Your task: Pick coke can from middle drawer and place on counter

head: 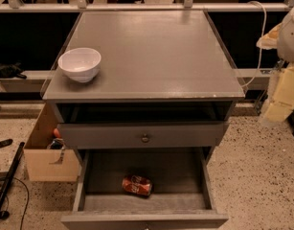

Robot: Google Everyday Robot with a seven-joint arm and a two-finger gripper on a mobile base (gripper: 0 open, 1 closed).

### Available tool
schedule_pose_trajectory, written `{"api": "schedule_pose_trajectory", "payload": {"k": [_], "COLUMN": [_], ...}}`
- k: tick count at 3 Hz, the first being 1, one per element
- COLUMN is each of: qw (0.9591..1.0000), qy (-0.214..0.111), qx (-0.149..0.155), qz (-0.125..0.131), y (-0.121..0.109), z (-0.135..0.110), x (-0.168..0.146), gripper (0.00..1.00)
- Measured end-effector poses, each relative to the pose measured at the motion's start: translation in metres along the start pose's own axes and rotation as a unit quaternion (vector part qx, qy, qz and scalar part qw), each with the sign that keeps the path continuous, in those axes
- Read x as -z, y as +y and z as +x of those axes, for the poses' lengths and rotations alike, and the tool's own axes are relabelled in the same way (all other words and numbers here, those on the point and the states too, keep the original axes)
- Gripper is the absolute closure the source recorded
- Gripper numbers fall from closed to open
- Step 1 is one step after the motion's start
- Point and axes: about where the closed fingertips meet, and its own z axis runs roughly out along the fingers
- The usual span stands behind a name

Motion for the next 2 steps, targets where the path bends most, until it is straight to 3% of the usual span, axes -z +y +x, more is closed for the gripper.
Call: {"api": "schedule_pose_trajectory", "payload": {"k": [1,2], "qw": [1.0000,0.9994], "qy": [0.000,-0.029], "qx": [0.000,-0.018], "qz": [0.000,-0.009], "y": [0.000,0.000], "z": [0.000,-0.005], "x": [0.000,-0.018], "gripper": [0.00,0.00]}}
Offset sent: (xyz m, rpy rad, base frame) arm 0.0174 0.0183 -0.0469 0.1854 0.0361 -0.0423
